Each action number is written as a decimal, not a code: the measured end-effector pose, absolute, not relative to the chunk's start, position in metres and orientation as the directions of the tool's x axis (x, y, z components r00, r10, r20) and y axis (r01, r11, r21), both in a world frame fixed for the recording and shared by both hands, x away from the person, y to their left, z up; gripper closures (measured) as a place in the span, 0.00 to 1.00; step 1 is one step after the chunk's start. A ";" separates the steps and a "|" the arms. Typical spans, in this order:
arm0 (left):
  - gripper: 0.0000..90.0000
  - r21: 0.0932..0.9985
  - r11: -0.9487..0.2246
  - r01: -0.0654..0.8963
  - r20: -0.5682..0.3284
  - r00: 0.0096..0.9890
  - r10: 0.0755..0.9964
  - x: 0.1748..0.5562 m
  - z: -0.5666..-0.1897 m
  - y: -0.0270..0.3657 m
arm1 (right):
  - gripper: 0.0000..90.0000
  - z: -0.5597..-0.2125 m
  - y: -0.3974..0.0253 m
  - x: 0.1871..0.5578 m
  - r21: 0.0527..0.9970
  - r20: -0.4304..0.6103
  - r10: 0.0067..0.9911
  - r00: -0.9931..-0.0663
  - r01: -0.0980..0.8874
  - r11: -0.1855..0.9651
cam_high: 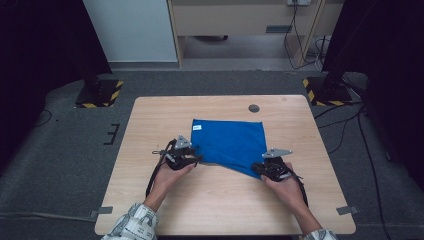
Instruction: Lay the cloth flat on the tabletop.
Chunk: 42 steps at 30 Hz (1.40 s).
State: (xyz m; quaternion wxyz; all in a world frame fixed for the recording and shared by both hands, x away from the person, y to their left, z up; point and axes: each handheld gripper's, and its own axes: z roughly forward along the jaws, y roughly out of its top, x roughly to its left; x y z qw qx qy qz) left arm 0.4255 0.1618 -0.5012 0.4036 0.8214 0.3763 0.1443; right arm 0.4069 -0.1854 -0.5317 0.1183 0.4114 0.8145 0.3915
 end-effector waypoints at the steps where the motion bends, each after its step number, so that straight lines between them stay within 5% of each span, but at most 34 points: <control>1: 0.61 0.766 -0.388 0.513 -0.074 0.669 0.739 0.425 -0.503 0.162 | 0.89 -0.532 -0.185 0.407 0.735 0.128 0.762 -0.634 0.576 0.356; 12: 0.57 0.726 -0.445 0.525 -0.046 0.683 0.729 0.426 -0.520 0.156 | 0.89 -0.532 -0.185 0.406 0.739 0.124 0.762 -0.636 0.571 0.357; 20: 0.72 0.700 -0.484 0.525 -0.051 0.712 0.700 0.430 -0.526 0.148 | 0.90 -0.533 -0.185 0.406 0.741 0.126 0.760 -0.638 0.570 0.356; 27: 0.98 0.701 -0.497 0.510 -0.031 0.719 0.694 0.431 -0.525 0.144 | 0.90 -0.533 -0.185 0.406 0.741 0.123 0.757 -0.641 0.567 0.359; 42: 0.99 0.666 -0.491 0.561 -0.142 0.742 0.655 0.390 -0.506 0.186 | 0.81 -0.507 -0.193 0.378 0.797 0.123 0.749 -0.651 0.515 0.316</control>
